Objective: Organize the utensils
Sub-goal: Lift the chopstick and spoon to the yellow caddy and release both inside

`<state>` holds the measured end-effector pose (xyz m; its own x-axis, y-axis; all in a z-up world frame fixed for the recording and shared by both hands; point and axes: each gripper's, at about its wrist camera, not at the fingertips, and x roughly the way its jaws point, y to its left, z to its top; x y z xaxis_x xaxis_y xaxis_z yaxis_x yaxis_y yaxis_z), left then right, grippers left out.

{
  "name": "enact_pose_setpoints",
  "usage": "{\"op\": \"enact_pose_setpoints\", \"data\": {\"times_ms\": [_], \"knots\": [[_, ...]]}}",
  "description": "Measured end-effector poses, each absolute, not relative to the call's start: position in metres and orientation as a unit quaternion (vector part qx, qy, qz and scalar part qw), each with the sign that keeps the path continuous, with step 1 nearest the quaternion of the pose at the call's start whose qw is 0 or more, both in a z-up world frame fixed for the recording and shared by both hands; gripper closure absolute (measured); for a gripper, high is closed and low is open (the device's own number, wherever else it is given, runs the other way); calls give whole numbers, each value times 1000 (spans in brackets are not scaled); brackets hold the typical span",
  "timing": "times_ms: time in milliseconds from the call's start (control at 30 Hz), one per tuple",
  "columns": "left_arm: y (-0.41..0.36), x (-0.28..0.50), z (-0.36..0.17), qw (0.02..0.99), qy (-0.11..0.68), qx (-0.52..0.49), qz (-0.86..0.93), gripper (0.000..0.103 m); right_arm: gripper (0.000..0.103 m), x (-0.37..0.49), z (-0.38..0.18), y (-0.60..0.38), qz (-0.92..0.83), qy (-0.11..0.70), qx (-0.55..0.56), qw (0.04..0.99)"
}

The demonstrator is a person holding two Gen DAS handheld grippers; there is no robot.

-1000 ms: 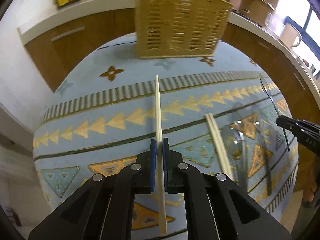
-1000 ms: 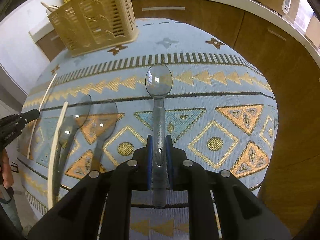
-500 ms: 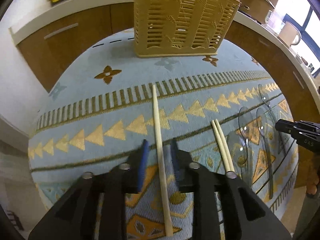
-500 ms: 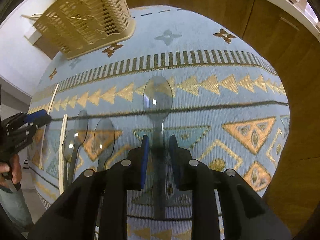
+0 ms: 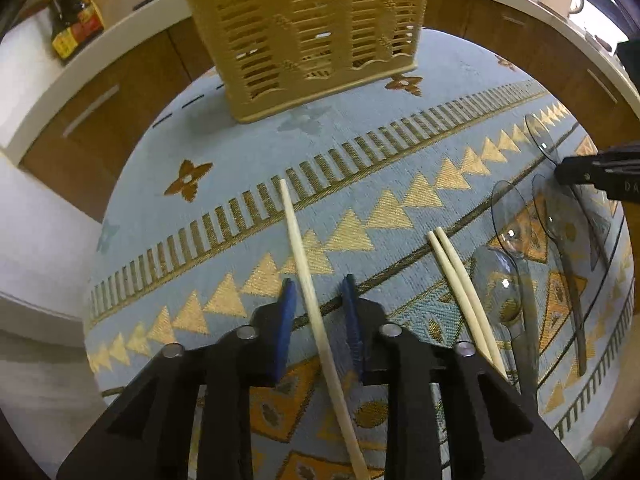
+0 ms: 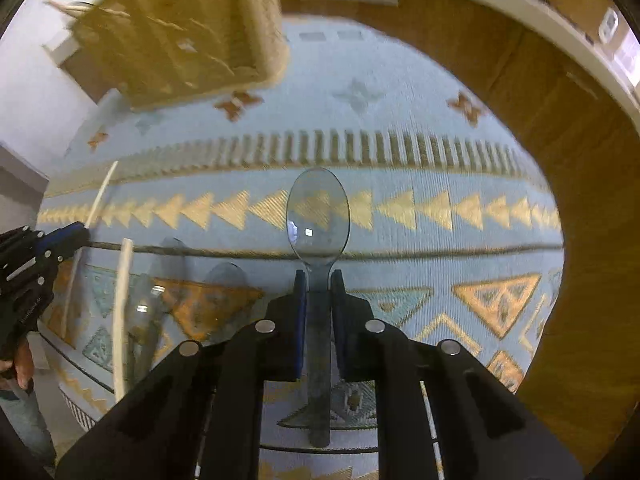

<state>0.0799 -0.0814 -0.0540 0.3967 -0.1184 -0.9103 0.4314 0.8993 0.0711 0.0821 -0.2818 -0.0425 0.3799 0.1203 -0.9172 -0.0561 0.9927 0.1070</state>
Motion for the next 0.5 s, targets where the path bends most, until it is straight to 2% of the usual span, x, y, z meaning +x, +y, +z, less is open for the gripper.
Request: {"op": "enact_pose_setpoints", "data": {"times_ms": [33,233,333,500], "knots": [[-85,78,-54,825,519,153,-165,98,93,79,-37,-280,55,544,27,837],[-83,74,-49,837,503,123,-178,99,93,66,27,-273,90,450,30,888],[-67,71,-26,845,483,53,-224,99,93,71,70,-270,113,381,43,917],[-48,70,48,890,374,-13,-262,99,93,93,112,-266,135,310,59,939]]}}
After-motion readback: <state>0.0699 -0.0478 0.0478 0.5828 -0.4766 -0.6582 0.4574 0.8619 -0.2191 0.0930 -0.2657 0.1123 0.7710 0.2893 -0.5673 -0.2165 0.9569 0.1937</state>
